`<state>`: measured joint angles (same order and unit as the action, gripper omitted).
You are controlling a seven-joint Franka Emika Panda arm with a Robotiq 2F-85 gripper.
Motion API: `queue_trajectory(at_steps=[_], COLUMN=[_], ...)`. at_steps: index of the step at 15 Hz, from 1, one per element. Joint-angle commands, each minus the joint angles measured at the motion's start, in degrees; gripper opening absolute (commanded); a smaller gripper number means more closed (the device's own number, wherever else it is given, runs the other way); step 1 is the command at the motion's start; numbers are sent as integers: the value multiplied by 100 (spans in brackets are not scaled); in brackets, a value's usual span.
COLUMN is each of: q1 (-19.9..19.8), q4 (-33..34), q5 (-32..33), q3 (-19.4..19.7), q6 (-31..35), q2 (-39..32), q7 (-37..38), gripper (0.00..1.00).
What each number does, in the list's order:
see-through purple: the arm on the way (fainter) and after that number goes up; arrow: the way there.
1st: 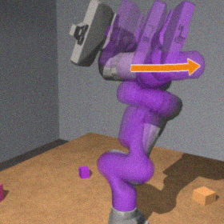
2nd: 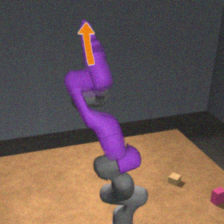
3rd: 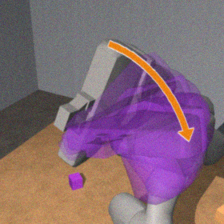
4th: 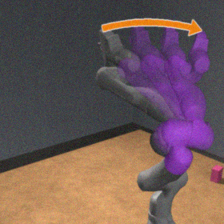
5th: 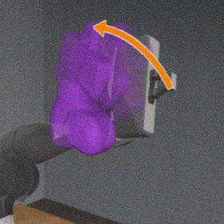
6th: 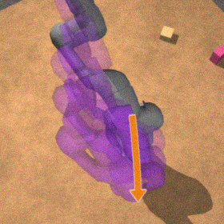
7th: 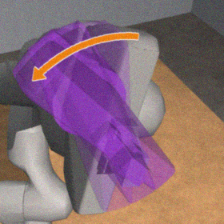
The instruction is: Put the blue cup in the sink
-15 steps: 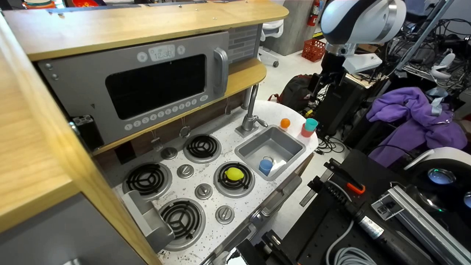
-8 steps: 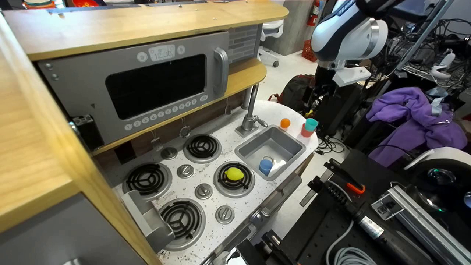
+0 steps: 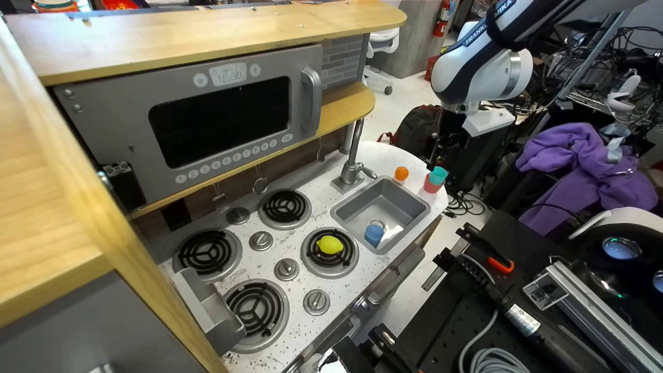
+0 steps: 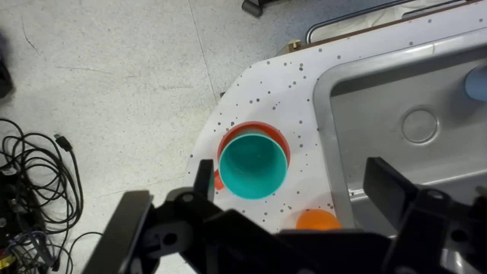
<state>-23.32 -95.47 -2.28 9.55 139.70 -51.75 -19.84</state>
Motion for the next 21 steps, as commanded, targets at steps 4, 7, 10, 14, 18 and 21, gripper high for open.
queue_trajectory(at_steps=[4,7,10,14,18,21], q1=[44,97,153,263,318,329], q4=[258,176,166,202,327,450], q5=[348,522,657,826,904,938], q3=[12,3,-10,5,41,79], q6=[-89,-10,14,58,2,35], q2=[-296,-325,-369,-438,-568,-693], q7=[100,61,62,91,167,198], gripper=[100,100,100,100,77,62])
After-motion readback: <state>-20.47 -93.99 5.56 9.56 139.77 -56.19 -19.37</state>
